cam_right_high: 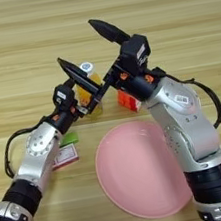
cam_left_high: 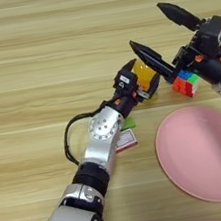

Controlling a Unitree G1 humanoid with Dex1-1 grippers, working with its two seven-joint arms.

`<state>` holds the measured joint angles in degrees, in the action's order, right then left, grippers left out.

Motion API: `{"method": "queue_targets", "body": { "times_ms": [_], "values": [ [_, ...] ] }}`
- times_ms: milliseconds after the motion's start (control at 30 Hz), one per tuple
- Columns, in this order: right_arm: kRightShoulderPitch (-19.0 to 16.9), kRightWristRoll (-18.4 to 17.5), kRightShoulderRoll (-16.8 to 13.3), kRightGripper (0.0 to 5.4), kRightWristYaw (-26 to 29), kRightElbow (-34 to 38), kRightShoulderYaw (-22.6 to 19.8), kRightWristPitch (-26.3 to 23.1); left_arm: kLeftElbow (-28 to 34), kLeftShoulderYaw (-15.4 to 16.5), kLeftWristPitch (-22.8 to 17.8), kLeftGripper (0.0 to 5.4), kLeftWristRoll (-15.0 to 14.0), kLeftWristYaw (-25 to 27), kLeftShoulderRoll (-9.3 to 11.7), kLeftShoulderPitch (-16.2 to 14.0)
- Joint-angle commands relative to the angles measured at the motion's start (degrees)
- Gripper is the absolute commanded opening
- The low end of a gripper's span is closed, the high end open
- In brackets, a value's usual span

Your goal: Move the objects on the table

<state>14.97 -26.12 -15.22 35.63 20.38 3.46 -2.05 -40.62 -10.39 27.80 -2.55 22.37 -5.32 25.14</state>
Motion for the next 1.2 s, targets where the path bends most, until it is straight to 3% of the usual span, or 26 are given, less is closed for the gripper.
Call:
{"method": "queue_targets", "body": {
  "times_ms": [33,400,600,667,800,900,1100,1200],
  "values": [
    [0.4,-0.2,-0.3,5.4,0.5,-0.2,-0.5,0.0,-0.8,0.2,-0.1,4.35,0.8,0.1,0.0,0.3],
    [0.5,-0.1,-0.2,5.4,0.4,-0.1,-0.4,0.1,2.1,0.5,0.6,5.31,0.7,-0.1,0.6,-0.7],
    [0.5,0.1,0.1,5.4,0.0,0.2,-0.1,-0.1,17.2,1.1,-1.4,5.36,-1.8,1.2,3.2,-7.2],
    [0.6,0.2,0.2,5.4,0.0,-0.1,0.0,0.0,24.1,1.9,-2.8,5.36,-3.5,1.6,4.5,-9.4],
    [0.9,0.4,0.3,5.4,0.1,-0.6,0.1,0.1,31.4,5.1,-5.7,5.36,-5.5,1.0,7.8,-11.7],
    [1.0,0.4,0.3,5.4,0.0,-0.7,0.0,0.2,34.6,6.8,-7.6,5.36,-6.0,1.1,10.2,-14.4],
    [0.9,0.7,-0.1,5.4,0.5,-1.3,0.1,0.2,37.2,9.7,-9.0,5.29,-6.2,0.0,12.9,-20.1],
    [-1.0,1.9,-2.6,5.4,3.7,-1.8,1.8,0.0,36.0,10.3,-8.3,5.29,-4.7,-0.8,13.6,-22.1]
  ]
}}
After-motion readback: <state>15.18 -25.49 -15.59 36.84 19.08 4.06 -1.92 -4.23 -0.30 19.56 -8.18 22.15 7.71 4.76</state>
